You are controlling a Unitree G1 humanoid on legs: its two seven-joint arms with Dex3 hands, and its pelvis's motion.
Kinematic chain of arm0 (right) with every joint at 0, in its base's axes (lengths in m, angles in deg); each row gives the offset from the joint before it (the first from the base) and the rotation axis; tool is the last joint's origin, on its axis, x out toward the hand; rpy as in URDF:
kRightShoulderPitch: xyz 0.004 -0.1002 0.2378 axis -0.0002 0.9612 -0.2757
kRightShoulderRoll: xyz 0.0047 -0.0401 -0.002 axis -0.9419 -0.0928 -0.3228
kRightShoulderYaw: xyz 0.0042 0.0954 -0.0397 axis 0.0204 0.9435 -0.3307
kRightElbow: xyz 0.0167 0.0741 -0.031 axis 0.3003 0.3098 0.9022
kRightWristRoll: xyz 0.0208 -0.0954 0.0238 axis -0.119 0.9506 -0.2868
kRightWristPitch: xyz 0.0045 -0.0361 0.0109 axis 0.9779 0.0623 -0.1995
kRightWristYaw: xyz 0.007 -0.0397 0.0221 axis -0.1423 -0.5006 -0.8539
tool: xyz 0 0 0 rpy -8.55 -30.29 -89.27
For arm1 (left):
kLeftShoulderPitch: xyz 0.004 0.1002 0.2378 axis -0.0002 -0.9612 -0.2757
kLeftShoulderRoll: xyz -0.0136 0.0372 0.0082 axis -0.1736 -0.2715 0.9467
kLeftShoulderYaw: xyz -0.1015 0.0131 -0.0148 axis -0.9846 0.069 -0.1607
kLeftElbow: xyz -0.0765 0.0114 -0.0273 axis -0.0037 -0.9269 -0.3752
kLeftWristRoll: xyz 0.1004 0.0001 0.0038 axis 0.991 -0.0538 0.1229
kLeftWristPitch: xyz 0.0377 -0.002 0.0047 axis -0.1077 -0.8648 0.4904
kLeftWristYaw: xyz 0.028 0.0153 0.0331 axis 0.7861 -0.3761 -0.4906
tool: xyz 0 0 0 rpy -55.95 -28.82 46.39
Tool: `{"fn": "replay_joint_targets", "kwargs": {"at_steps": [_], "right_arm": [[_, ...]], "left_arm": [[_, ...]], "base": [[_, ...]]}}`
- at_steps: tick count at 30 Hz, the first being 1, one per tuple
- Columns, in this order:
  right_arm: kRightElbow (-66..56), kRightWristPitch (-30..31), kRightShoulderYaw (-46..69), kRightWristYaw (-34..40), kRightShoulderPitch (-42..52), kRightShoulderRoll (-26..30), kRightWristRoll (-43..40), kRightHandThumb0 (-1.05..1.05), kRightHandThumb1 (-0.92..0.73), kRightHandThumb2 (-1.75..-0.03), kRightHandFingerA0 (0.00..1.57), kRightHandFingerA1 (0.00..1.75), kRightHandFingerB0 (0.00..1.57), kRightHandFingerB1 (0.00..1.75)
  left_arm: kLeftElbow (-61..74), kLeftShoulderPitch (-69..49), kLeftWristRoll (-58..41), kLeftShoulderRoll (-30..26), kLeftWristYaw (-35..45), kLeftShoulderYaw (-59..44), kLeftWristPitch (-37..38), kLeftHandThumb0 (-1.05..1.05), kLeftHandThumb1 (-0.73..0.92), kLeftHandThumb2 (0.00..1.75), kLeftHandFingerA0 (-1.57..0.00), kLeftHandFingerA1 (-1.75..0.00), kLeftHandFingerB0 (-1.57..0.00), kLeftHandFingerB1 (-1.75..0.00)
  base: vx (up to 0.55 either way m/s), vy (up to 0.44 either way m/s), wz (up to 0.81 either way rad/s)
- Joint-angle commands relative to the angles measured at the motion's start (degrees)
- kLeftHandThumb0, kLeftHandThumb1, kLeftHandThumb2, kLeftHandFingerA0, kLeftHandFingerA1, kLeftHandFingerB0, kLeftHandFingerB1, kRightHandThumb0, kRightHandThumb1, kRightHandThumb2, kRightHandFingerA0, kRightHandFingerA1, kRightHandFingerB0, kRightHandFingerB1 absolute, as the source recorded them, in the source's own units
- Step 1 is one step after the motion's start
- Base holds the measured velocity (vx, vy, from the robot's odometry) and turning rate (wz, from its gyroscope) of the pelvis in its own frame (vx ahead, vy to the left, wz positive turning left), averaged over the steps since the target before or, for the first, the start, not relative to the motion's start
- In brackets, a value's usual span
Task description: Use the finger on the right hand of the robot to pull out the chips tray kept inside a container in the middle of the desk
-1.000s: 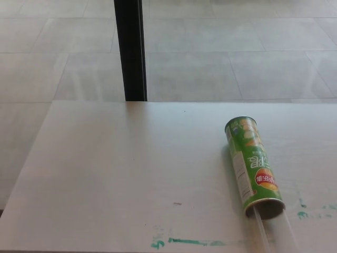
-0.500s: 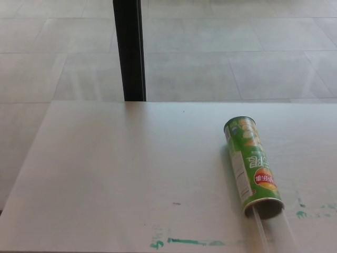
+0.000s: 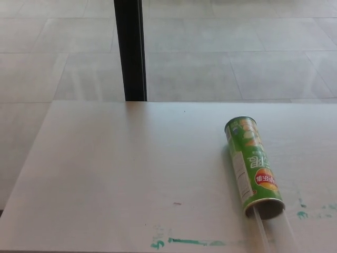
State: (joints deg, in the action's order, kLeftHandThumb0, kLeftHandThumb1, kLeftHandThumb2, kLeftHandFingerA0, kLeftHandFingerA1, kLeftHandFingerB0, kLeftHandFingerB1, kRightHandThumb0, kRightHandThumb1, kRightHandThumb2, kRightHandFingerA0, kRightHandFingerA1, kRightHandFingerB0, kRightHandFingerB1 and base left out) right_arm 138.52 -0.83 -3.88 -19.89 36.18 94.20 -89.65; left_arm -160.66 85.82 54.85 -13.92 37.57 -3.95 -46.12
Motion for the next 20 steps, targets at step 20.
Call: {"fn": "replay_joint_targets", "kwargs": {"at_steps": [20], "right_arm": [[-1.17, 1.79, -1.82, 0.47, 0.36, 1.76, -3.04, -0.18, -0.68, -0.61, 0.63, 0.75, 0.22, 0.35]], "left_arm": [[-0.24, 0.17, -0.28, 0.10, -0.44, 0.20, -0.62, -0.49, 0.74, 0.62, -0.61, -0.65, -0.54, -0.54]], "base": [[0.00, 0.000, 0.00]]}}
